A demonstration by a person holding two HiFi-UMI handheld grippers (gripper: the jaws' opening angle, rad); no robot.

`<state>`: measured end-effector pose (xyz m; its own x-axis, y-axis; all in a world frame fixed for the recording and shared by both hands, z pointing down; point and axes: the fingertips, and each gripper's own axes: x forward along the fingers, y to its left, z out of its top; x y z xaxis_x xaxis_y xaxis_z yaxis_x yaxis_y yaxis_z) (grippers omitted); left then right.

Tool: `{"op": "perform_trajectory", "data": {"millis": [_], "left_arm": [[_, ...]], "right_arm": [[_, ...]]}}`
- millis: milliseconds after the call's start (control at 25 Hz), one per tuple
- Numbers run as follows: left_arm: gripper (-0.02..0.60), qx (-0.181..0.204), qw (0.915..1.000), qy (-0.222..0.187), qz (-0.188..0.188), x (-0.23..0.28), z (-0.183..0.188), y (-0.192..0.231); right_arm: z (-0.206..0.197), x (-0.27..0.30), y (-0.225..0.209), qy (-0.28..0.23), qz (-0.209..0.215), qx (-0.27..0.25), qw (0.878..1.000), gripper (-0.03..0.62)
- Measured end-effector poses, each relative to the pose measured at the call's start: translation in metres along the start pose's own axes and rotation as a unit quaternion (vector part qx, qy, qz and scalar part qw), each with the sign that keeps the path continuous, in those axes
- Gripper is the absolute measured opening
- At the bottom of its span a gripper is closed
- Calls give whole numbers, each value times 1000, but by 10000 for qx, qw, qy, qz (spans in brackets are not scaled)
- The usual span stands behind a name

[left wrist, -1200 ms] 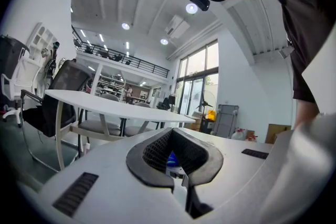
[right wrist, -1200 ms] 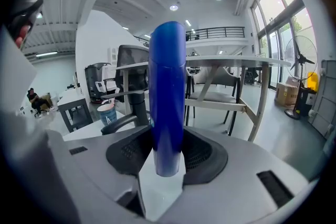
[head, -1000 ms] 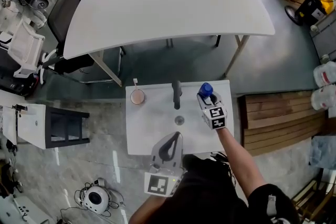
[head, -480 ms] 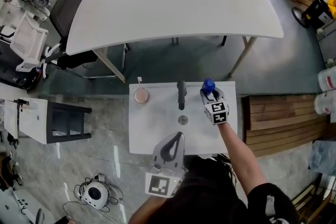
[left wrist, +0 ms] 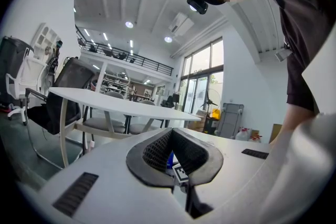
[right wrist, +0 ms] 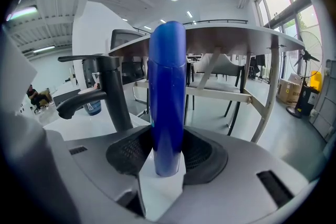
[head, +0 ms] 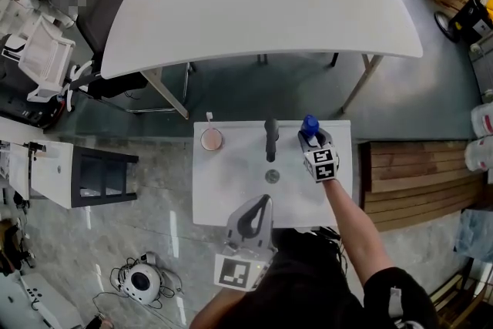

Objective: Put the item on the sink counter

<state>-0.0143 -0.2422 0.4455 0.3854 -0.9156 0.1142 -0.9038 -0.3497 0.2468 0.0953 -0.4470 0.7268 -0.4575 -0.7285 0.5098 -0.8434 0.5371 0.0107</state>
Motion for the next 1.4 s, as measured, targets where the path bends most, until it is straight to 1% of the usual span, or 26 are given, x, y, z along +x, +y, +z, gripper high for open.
{"op": "perform_trajectory", "data": {"millis": [280,520,680,880,1000,1080,1240,1360,1400], "left_arm": [[15,-17,10000,-38,-1,2,2,2],[15,21,10000,-84,-28,1,3,-1],[15,30,9999,-120,-12,-4,6,-1],[16,35,9999,-128,9,-13,8,1],[16,51,9999,-138,-5,-18,9,1],[15,46,9999,-145,-26,-22,9,0],[15,82,9998,-179,-105,-35,11,-7],[16,106,9996,-214,-160,-48,13,-12],[16,116,9995,-227,-183,-53,14,-14]], "right_arm": [[-7,-1,8,61,97,-215,9997,169],[-10,-3,6,-29,7,-184,9998,169],[-11,-4,8,30,-50,-262,9996,169],[-21,-7,9,223,-11,-127,9997,170],[-27,-13,14,316,13,-104,9994,203],[-35,-19,16,400,-30,-74,9992,212],[-46,-39,19,445,-190,54,9988,212],[-51,-57,26,481,-231,188,9984,209],[-53,-63,28,506,-244,245,9981,194]]}}
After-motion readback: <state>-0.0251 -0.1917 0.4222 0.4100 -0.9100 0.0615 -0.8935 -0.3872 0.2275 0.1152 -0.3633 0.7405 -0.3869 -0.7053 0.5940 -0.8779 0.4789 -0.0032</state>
